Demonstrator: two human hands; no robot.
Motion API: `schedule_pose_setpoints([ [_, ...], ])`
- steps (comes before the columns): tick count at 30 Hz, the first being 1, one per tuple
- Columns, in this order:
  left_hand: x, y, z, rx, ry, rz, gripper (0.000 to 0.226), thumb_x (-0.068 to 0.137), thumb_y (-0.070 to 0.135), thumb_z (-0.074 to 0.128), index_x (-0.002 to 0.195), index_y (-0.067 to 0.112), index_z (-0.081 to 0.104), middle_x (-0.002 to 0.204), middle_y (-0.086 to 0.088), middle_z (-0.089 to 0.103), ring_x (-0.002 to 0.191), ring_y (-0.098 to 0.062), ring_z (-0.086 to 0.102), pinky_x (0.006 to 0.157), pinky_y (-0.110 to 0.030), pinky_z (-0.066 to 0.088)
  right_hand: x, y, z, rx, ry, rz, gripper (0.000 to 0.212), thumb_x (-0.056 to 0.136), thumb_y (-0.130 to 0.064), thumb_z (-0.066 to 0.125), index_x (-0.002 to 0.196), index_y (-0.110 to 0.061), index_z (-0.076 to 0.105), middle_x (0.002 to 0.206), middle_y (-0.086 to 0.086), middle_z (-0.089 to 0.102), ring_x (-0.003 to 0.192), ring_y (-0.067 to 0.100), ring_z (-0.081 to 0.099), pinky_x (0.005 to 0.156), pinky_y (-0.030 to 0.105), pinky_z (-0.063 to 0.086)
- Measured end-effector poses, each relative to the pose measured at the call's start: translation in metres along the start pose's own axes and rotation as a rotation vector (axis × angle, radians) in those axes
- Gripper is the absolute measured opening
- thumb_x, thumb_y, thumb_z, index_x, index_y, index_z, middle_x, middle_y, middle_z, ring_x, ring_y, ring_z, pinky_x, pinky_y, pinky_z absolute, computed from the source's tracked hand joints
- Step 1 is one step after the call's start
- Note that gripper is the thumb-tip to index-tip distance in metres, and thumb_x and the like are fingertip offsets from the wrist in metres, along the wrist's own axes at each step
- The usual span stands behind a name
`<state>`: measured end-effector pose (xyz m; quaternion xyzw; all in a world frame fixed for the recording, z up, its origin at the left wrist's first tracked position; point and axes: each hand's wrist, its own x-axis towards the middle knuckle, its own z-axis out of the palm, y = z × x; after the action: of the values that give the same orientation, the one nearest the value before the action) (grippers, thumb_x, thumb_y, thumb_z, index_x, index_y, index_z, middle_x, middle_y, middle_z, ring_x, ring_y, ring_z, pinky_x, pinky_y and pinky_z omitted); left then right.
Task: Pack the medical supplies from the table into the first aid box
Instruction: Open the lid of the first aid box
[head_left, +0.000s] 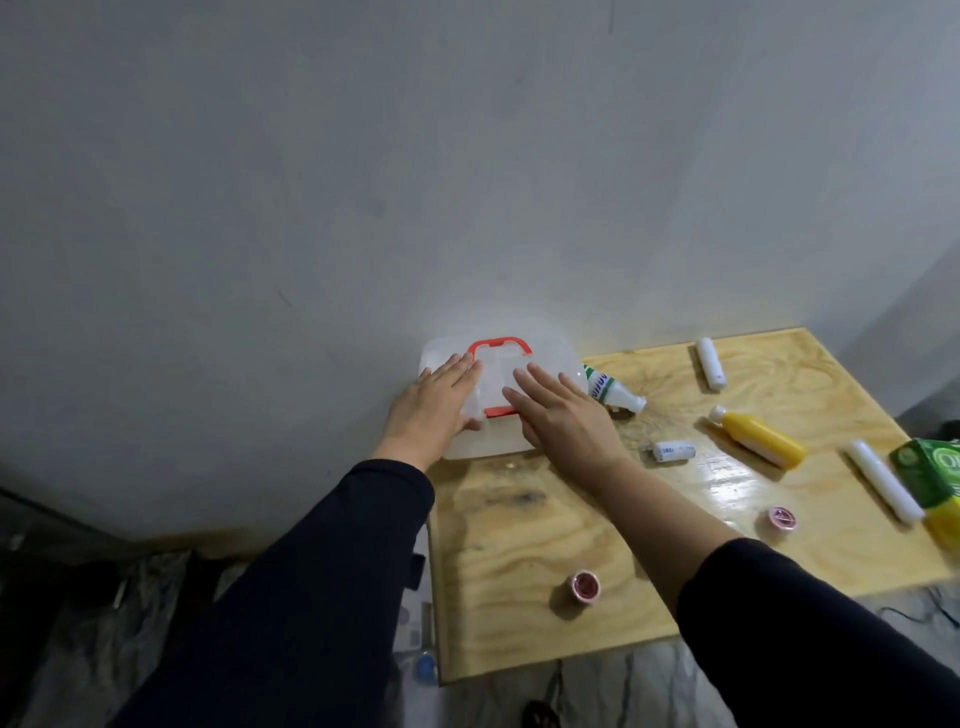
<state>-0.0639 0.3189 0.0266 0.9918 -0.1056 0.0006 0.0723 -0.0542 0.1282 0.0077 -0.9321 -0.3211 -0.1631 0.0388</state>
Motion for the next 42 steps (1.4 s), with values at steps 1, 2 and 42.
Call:
schedule_pose_setpoints([
  [1,-0.001,0.0,-0.006,0.006,0.007,0.007,0.076,0.097,0.031,0.058,0.157,0.018,0.014,0.165,0.003,0.012,0.152,-0.013,0.011,0.12,-0.03,0.019,0.001,0.001,-0.003,0.005,0.022,-0.005,0.046,0.07,-0.014,0.082,0.113,-0.012,0.068,0.119,0.011,0.069,0.113,0.031,0.065,0.087,0.048,0.056],
  [2,-0.001,0.0,-0.012,0.009,0.01,0.008,0.075,0.097,0.032,0.058,0.157,0.019,0.016,0.165,0.004,0.014,0.151,-0.013,0.014,0.119,-0.032,0.024,0.003,0.001,-0.008,0.008,0.044,-0.009,0.045,0.07,-0.014,0.082,0.113,-0.011,0.068,0.119,0.012,0.069,0.113,0.032,0.065,0.087,0.048,0.056],
  [42,0.076,-0.008,-0.084,0.022,0.21,-0.111,0.051,0.099,0.015,0.042,0.15,0.013,0.036,0.152,-0.002,0.043,0.135,-0.024,0.046,0.105,-0.039,0.041,0.005,0.006,0.008,0.209,-0.521,0.628,0.069,0.099,-0.048,0.025,0.153,-0.011,0.002,0.162,0.009,-0.006,0.15,0.024,-0.009,0.121,0.05,0.001],
])
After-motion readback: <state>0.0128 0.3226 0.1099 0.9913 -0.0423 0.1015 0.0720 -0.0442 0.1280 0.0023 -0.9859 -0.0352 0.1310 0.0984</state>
